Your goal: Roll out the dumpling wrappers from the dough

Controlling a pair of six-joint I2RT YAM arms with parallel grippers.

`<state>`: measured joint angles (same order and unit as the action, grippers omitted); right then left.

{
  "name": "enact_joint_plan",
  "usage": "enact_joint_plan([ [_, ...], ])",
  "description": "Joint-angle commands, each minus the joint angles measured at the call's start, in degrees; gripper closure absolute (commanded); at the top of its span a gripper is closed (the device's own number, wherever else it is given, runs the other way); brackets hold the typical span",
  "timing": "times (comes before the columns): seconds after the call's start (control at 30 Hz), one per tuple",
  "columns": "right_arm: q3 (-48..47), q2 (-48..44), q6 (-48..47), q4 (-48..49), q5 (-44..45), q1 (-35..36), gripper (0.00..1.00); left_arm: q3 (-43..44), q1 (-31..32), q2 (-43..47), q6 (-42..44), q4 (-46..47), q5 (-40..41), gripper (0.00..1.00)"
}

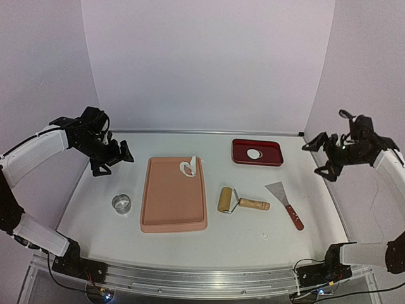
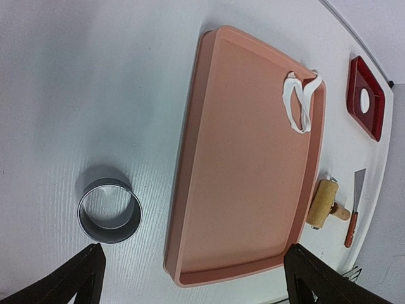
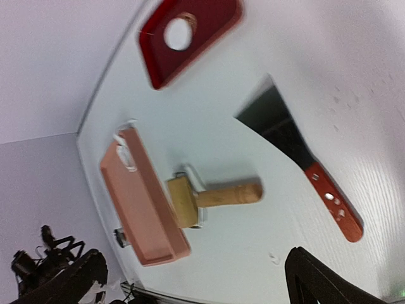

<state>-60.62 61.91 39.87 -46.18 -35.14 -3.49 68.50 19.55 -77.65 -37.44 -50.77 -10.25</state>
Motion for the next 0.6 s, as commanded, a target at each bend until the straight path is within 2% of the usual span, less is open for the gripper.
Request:
enact_joint_plan([
  [0.0, -14.9, 0.4, 0.1, 0.7, -5.4, 0.1, 0.02, 6.6, -0.3, 1.5, 1.8, -2.0, 2.4, 0.00],
  [0.1, -21.8, 0.6, 1.5, 0.7, -4.8, 0.1, 0.02, 9.4, -0.3, 2.3, 2.9, -3.7, 4.0, 0.00],
  [0.23, -25.7, 0.5, 4.1, 1.4, -2.8, 0.1, 0.02, 13.1, -0.3, 3.4, 4.7, -5.3, 6.3, 0.00],
  [0.57, -21.9, 1.3, 6.2, 4.9, -5.2, 0.1, 0.02, 15.7, -0.3, 4.6, 7.1, -4.6, 9.3, 0.00],
])
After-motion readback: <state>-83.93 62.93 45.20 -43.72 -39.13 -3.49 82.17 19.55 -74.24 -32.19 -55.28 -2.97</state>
